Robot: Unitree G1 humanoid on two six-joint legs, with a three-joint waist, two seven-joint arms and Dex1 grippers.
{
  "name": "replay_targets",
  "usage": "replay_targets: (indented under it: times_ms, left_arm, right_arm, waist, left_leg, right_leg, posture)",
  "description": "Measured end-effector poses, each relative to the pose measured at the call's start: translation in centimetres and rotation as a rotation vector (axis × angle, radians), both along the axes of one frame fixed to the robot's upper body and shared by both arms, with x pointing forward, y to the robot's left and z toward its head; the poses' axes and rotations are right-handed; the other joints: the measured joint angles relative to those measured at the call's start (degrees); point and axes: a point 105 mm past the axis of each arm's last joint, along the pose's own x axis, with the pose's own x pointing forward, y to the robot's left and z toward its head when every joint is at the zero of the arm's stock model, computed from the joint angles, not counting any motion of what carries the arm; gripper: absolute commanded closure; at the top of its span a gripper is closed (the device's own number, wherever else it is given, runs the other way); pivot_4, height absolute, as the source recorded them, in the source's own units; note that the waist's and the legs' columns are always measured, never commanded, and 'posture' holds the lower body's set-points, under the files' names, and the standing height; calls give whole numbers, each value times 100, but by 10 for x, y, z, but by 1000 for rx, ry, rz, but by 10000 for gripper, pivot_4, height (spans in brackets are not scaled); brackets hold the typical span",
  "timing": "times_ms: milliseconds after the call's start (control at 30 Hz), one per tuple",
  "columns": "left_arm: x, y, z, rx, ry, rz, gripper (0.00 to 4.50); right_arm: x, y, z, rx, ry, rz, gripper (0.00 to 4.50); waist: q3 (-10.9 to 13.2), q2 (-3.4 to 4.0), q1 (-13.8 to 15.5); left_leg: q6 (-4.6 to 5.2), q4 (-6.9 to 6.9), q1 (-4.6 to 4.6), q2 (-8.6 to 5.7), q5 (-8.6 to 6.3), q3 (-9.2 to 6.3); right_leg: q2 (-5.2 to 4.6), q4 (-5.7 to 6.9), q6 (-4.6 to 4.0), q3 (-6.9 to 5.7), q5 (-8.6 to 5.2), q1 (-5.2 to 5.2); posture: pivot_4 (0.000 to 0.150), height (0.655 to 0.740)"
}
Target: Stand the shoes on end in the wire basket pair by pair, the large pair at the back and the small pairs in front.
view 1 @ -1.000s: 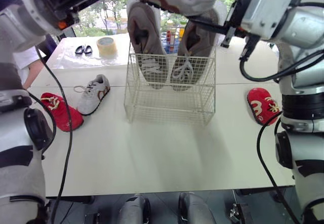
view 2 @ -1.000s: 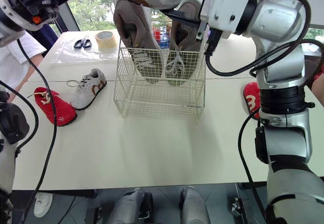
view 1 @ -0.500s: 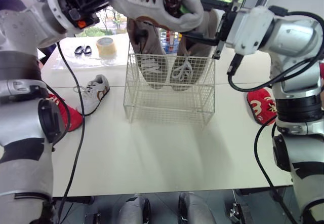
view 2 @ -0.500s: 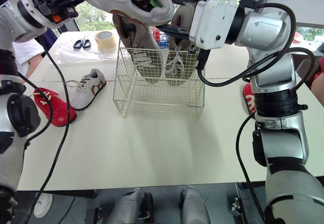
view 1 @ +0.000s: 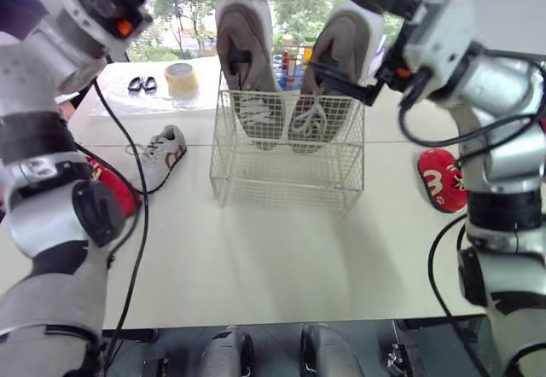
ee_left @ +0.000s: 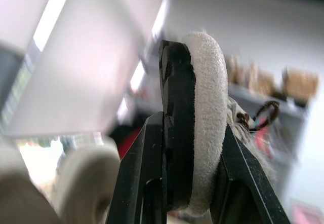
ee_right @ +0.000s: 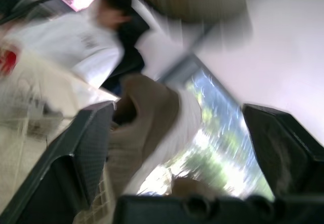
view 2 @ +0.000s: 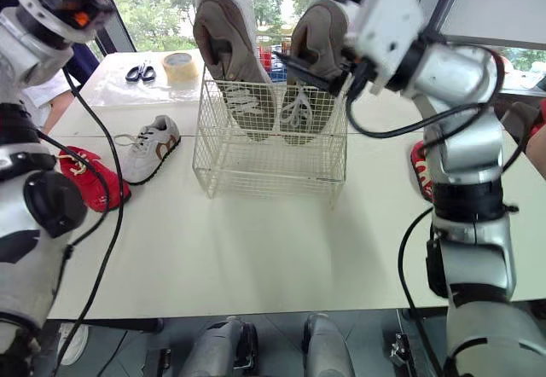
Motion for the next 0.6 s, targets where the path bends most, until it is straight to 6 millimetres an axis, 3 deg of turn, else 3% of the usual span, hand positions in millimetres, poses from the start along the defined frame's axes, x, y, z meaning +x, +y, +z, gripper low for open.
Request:
replay_targets:
  times_ms: [67, 100, 200, 300, 433, 600]
  left_arm:
    - [-3, -5, 4, -68, -13, 28, 37801]
    - [-7, -14, 5, -112, -31, 24, 37801]
    - [-11, -38, 0, -159, -20, -4, 37801]
    - [-12, -41, -3, -231, -17, 18, 37801]
    - [-11, -45, -7, -272, 7, 16, 37801]
    - [-2, -56, -31, -223, 77, 26, 37801]
  right_arm:
    - [1, 5, 0, 260, 147, 86, 290]
    - [-5, 7, 12, 501, 203, 180, 290]
    - [-18, 23, 36, 823, 315, 387, 290]
    - [-24, 30, 45, 952, 354, 447, 290]
    - [-26, 38, 49, 987, 380, 481, 290]
    - [-32, 41, 59, 985, 356, 532, 290]
  waist:
    - [0, 1, -11]
    - [0, 1, -10]
    - [1, 3, -13]
    - [0, 4, -24]
    - [0, 4, -20]
    - [-1, 3, -17]
  left_leg:
    - [-4, -3, 4, -1, 2, 2]
    - [-6, -5, 7, 1, 3, -1]
    - [-14, -10, 8, 1, 7, -1]
    - [-12, -12, 8, 0, 7, 5]
    - [-6, -11, 6, -3, 4, 7]
    - [0, -9, 6, -3, 2, 6]
  right_leg:
    - [2, -3, -3, -4, 4, 0]
    - [2, 0, -3, -4, 5, 1]
    - [7, 2, -4, -7, 5, -3]
    - [11, -2, -4, -6, 5, -3]
    - [14, -4, -3, -5, 5, -2]
    - [16, -7, -3, -6, 5, 1]
  posture:
    - [1500, 7400]
    - [1500, 7400]
    - [1500, 7400]
    - [1500, 7400]
    - [1500, 7400]
    - [1500, 7400]
